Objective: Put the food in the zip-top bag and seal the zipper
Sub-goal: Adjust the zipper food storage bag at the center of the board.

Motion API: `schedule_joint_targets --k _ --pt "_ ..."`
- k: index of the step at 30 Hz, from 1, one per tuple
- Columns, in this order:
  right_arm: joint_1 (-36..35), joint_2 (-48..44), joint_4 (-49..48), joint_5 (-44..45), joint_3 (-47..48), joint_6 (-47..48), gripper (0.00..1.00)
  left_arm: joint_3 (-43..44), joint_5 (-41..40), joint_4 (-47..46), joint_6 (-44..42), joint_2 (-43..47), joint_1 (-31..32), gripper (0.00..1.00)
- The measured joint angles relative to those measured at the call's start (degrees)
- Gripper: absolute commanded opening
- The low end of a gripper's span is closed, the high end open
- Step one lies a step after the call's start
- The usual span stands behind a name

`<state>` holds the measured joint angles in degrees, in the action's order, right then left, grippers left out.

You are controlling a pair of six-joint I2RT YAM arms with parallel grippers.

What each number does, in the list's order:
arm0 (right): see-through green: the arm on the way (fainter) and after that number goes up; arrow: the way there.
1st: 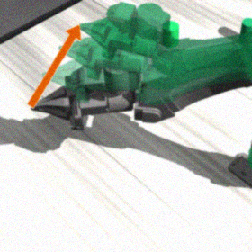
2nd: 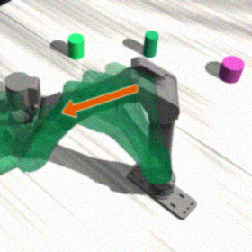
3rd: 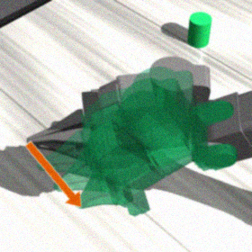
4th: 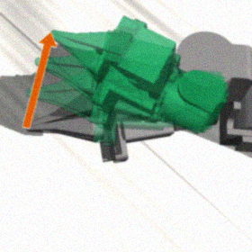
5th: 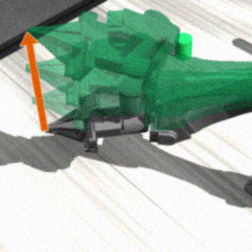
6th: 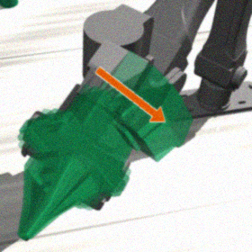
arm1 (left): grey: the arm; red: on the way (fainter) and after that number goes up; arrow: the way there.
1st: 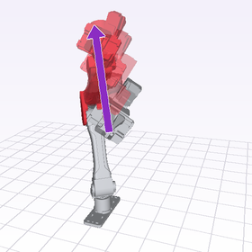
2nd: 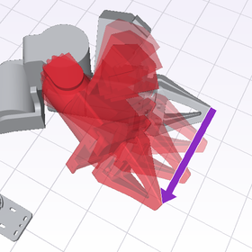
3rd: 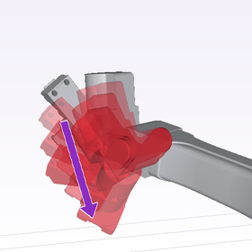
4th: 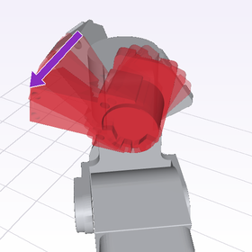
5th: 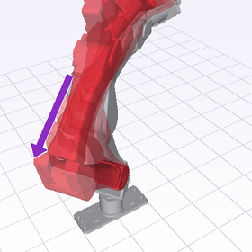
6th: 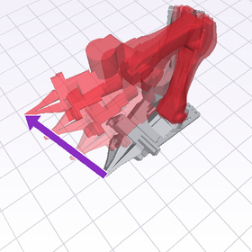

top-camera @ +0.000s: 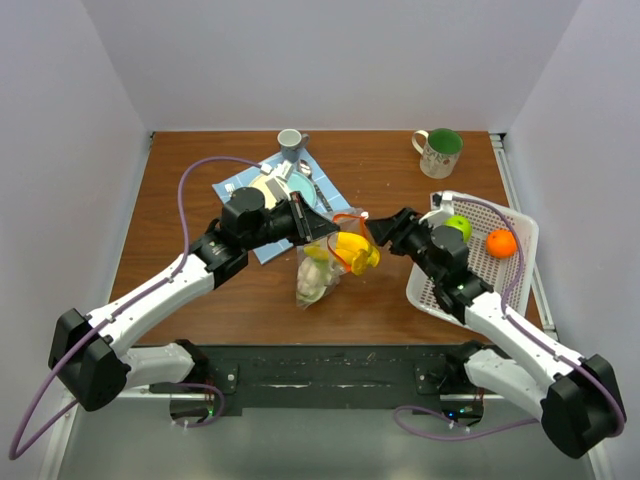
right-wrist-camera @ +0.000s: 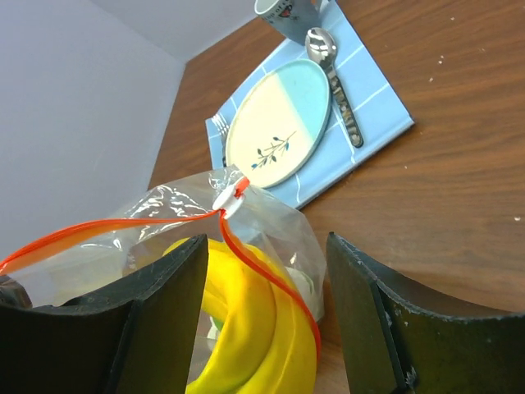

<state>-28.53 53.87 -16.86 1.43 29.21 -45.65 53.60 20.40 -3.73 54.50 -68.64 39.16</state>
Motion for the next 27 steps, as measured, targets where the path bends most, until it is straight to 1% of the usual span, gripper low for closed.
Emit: schedule_joint_targets --k 4,11,17,27 --pt "0.0 1.1 -1.0 -1.2 0.0 1.3 0.62 0.0 0.2 0.0 0.0 0.0 0.0 0.00" --pt "0.0 6.5 -1.2 -3.6 1.9 4.3 0.62 0.0 0.4 0.0 0.0 0.0 0.0 0.00" --pt "0.0 9.5 -2.9 -4.7 2.2 5.2 0.61 0.0 0.4 0.0 0.0 0.0 0.0 0.00" --pt "-0.3 9.8 -6.6 -7.3 2.2 5.9 0.61 0.0 0.5 0.0 0.0 0.0 0.0 0.00"
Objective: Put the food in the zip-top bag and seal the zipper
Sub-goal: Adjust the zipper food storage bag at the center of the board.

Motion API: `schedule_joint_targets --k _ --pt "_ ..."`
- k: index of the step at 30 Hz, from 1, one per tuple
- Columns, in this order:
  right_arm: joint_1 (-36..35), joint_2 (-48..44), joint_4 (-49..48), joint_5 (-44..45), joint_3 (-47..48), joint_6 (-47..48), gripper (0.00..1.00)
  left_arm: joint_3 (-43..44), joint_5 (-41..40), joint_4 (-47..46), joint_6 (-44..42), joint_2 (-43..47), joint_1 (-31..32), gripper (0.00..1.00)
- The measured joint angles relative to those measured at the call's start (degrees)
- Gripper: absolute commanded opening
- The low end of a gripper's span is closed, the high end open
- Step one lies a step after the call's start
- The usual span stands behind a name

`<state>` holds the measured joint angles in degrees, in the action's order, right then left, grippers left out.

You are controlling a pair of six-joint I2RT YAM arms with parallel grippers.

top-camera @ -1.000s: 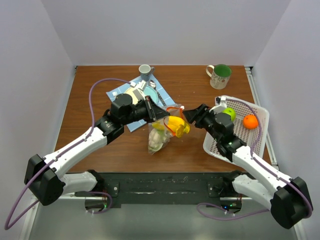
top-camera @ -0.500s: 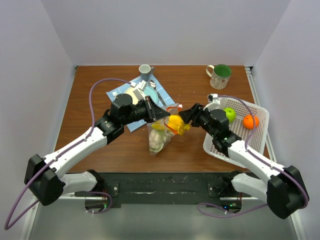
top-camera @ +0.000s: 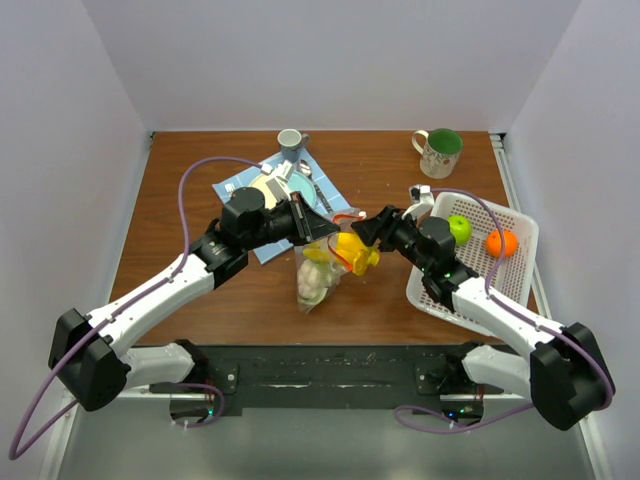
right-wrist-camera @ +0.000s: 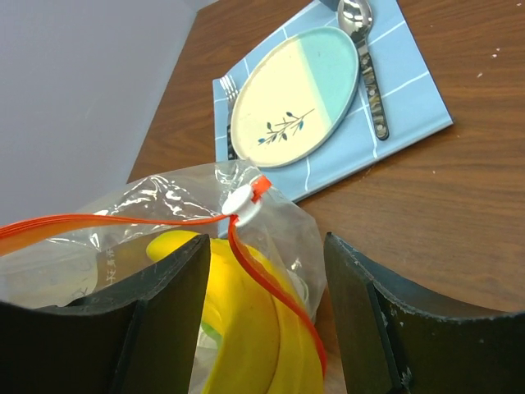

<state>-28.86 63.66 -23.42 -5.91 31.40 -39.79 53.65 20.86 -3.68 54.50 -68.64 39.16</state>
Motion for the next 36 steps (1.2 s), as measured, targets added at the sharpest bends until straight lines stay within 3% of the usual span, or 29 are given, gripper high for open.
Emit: schedule_joint_targets --k 11,14,17,18,19,21,25,30,36 --pt "0.0 2.2 -2.6 0.5 -1.0 -0.1 0.56 0.0 0.2 0.1 0.0 0.0 0.0 0.00" --pt "0.0 3.2 -2.9 0.9 -1.2 -0.3 0.46 0.0 0.2 0.4 0.0 0.0 0.0 0.00" --pt "-0.1 3.6 -3.3 1.3 -1.2 -1.1 0.25 0.0 0.2 0.9 0.0 0.3 0.0 0.00" --pt "-0.2 3.6 -3.3 1.6 -1.2 -1.7 0.12 0.0 0.2 1.2 -0.1 0.5 0.0 0.00" --pt "-0.4 3.6 -2.6 2.0 -0.9 -2.2 0.08 0.0 0.1 1.6 -0.1 0.7 0.0 0.00" --pt "-0.7 3.4 1.9 3.1 1.2 -3.4 0.00 0.0 0.0 2.3 -0.2 1.2 0.0 0.00" --pt "-1.5 1.8 19.2 7.7 10.6 -6.3 0.00 0.0 -1.1 4.1 -1.1 2.4 -0.5 0.00" --pt "-6.2 2.7 42.5 15.8 29.2 -7.3 0.02 0.0 -3.1 6.1 -1.6 3.2 -1.1 0.00" --pt "-10.6 11.0 57.7 23.5 45.3 -5.2 0.05 -0.2 -3.3 6.5 -1.6 3.0 -1.3 0.00"
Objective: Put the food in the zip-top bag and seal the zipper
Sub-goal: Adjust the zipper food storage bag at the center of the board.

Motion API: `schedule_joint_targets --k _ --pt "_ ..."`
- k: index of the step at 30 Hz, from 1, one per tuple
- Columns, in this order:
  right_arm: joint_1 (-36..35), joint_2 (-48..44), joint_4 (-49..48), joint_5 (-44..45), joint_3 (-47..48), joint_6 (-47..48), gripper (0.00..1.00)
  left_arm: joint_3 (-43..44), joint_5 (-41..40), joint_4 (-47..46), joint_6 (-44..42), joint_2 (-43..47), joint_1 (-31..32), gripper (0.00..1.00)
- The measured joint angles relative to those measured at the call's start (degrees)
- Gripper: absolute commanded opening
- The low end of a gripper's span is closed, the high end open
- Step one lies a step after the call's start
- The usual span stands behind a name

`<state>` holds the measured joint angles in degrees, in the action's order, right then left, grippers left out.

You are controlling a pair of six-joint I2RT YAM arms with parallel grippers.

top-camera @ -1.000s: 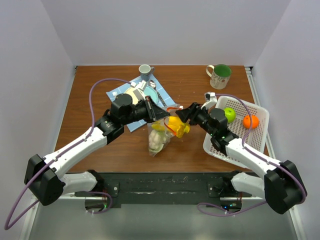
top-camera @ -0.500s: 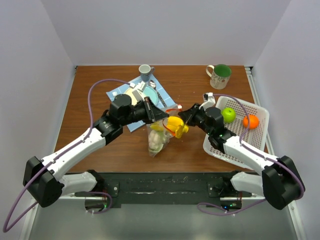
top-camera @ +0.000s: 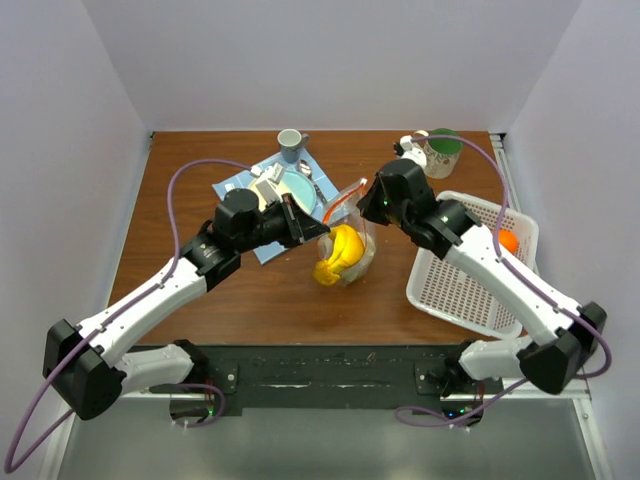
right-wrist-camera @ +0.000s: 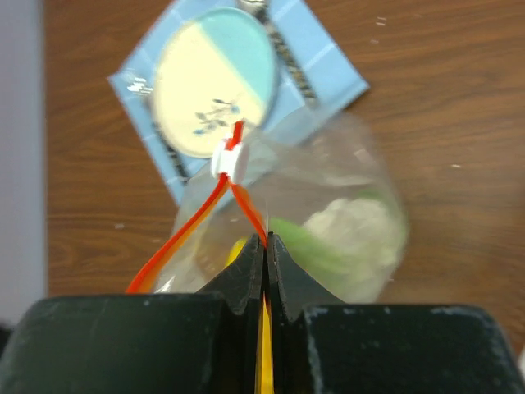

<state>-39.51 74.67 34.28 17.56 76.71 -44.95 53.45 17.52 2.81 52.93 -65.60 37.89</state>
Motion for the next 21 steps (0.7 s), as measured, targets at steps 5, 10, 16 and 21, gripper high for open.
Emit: schedule_joint_targets --k 5,10,16,21 --pt "1.0 8.8 8.7 4.2 4.6 2.7 0.00 0.6 -0.2 3.2 -0.5 1.0 -0.3 0.00" --pt "1.7 13.9 11.4 2.8 7.6 4.4 0.08 2.0 1.5 5.0 -1.2 0.5 -3.3 0.00" --pt "2.9 12.7 11.4 1.0 6.2 6.1 0.19 -0.9 3.8 3.7 -0.8 -0.4 -7.6 0.00" --pt "3.7 11.2 11.2 0.1 4.0 6.9 0.14 -2.4 5.6 2.1 0.6 -0.4 -7.8 0.00"
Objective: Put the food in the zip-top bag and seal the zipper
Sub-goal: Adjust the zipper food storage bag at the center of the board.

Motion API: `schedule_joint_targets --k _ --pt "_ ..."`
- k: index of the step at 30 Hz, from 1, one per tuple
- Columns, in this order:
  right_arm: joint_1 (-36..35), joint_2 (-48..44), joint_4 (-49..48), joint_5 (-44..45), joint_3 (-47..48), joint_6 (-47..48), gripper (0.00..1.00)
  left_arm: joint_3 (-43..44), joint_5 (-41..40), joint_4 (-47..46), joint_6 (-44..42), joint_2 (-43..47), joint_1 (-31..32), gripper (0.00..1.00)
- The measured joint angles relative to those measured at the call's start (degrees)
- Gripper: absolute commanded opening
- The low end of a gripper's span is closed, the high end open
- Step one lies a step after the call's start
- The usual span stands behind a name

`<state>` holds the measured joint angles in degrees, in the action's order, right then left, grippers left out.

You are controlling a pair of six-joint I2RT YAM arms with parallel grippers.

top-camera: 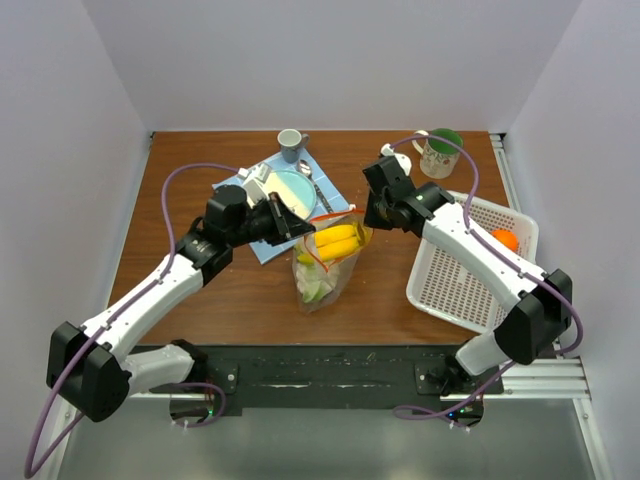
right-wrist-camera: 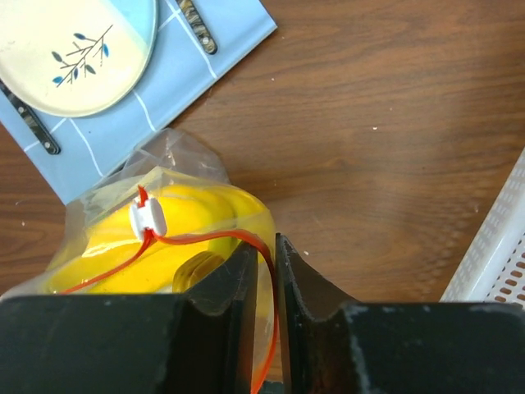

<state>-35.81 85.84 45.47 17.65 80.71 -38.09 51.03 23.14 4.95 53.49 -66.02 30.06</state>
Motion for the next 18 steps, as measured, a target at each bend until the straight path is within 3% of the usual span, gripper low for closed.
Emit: schedule_joint_targets --k 7,12,15,18 --pt "-0.6 -1.0 0.8 -1.8 4.2 0.7 0.01 3.4 1.5 -0.8 0.0 -2.0 0.1 0.00" --pt "-2.9 -0.7 -0.1 -1.6 7.7 1.5 0.05 8.0 2.2 0.5 -1.5 -3.6 1.0 0.00" --pt "-5.1 -0.5 -0.2 -1.7 8.0 1.8 0.01 8.4 4.9 -1.1 -1.6 -5.4 1.1 0.00" --pt "-6.0 2.2 0.5 -2.4 11.5 2.1 0.01 9.7 3.8 -0.5 -3.1 -9.3 5.9 0.00"
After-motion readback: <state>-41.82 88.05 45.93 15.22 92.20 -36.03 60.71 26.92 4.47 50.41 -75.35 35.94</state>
